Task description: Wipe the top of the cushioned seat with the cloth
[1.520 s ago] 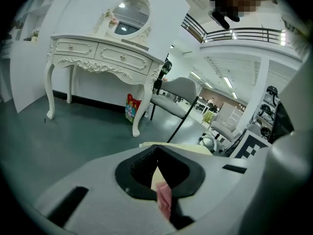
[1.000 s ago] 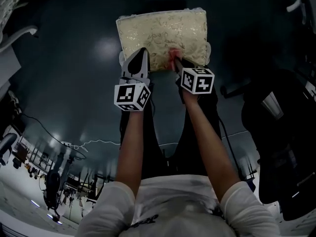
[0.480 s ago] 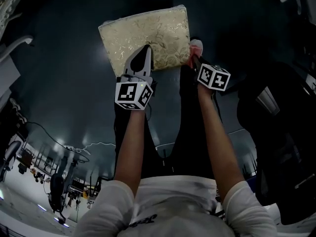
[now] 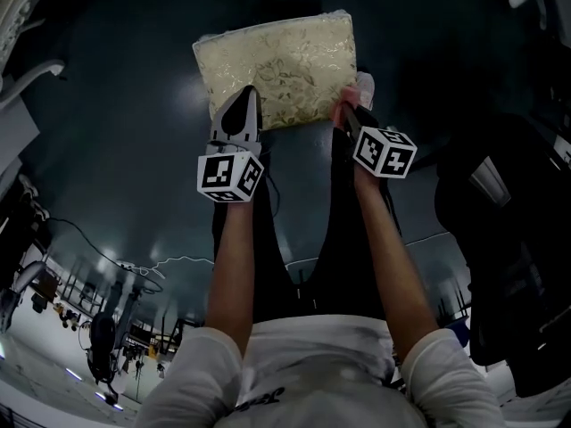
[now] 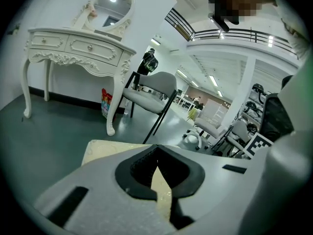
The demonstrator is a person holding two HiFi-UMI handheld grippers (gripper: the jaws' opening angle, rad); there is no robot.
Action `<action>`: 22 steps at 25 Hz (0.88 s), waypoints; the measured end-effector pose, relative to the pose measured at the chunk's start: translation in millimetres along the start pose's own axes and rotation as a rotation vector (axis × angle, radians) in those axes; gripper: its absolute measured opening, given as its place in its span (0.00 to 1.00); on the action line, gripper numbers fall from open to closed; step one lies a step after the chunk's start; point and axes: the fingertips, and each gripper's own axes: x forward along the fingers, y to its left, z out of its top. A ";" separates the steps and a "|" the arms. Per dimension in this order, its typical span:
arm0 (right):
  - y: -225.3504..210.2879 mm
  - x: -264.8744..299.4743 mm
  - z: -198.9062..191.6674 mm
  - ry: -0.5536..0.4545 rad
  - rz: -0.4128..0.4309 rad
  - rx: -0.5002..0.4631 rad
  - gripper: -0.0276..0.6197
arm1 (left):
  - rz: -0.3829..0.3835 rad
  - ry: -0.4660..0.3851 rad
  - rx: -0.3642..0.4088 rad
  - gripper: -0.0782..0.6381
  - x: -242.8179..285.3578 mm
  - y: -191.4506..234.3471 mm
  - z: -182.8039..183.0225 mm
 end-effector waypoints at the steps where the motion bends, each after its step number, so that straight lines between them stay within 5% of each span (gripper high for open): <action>1: 20.2 5.6 -4.8 0.006 0.042 -0.004 0.08 | 0.013 0.000 -0.003 0.13 -5.6 9.4 0.4; 6: 124.9 57.2 -53.3 0.104 0.211 -0.075 0.08 | 0.076 -0.001 -0.012 0.13 -38.9 63.8 2.6; 13: 241.8 114.9 -121.9 0.246 0.314 -0.176 0.08 | 0.149 -0.016 -0.026 0.13 -82.1 133.0 14.3; 22: 237.9 137.1 -140.4 0.308 0.223 -0.233 0.08 | 0.179 -0.018 -0.048 0.13 -95.3 156.9 10.4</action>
